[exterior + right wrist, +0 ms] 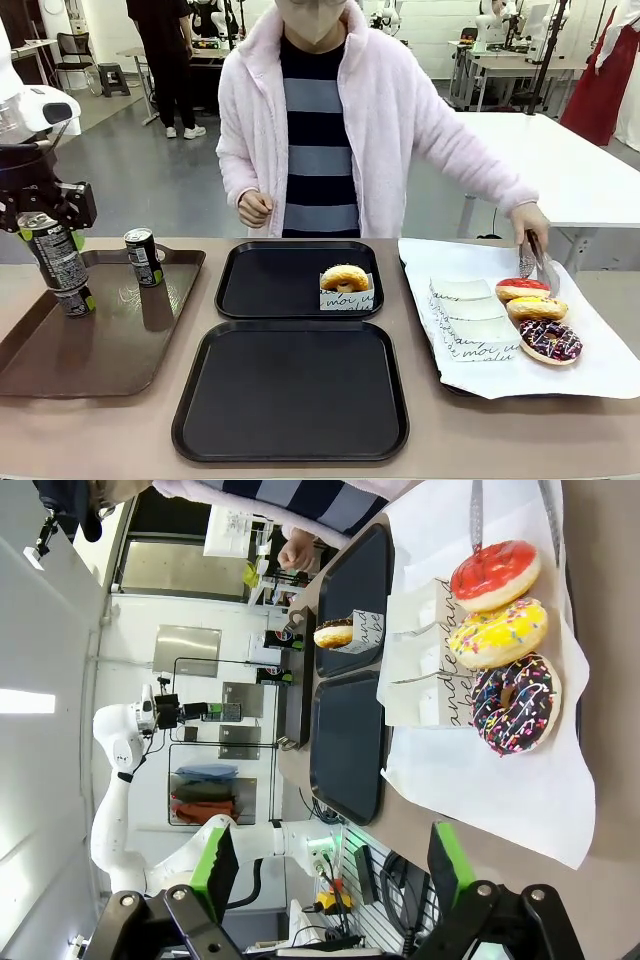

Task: Set up donuts and drinks on trays.
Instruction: Pick up one Pepsi coke and place it on the Flat Tray.

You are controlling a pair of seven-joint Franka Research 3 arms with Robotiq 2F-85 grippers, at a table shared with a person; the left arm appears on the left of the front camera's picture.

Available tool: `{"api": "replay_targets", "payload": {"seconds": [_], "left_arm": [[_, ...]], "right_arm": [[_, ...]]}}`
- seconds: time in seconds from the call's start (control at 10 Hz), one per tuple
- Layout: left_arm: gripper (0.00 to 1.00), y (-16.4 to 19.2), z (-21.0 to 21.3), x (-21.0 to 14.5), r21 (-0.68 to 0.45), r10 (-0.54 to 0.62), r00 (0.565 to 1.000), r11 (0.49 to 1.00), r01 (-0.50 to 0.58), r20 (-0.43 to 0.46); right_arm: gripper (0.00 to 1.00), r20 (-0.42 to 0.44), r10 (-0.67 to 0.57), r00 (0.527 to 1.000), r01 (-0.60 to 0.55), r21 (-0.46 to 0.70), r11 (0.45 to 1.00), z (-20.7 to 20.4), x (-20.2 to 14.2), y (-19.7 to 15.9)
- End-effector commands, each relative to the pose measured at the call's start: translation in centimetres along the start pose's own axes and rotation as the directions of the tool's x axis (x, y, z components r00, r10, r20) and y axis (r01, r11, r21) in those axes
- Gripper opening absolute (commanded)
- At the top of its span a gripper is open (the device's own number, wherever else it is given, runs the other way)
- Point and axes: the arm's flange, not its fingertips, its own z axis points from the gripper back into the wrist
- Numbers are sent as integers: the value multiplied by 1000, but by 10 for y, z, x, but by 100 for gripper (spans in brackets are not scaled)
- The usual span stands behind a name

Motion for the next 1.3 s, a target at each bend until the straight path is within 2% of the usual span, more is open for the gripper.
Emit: {"api": "replay_targets", "payload": {"seconds": [0.0,0.1,0.4,0.7,1.2], "left_arm": [[59,-1,1,0,-1,-1,1000,1000,1,2],[59,-7,-3,1,-2,-16,1000,1000,16,27],[59,-57,-10,13,23,-66,996,998,64,67],[59,-109,-20,31,51,-94,993,995,91,71],[59,-195,-55,65,24,-131,981,991,129,141]], "right_arm": [[100,4,-3,1000,2,11,1000,1,0,0],[100,4,-3,1000,2,11,1000,1,0,0],[100,4,-3,1000,2,11,1000,1,0,0],[100,4,-3,1000,2,11,1000,1,0,0],[100,4,-3,1000,2,11,1000,1,0,0]]}}
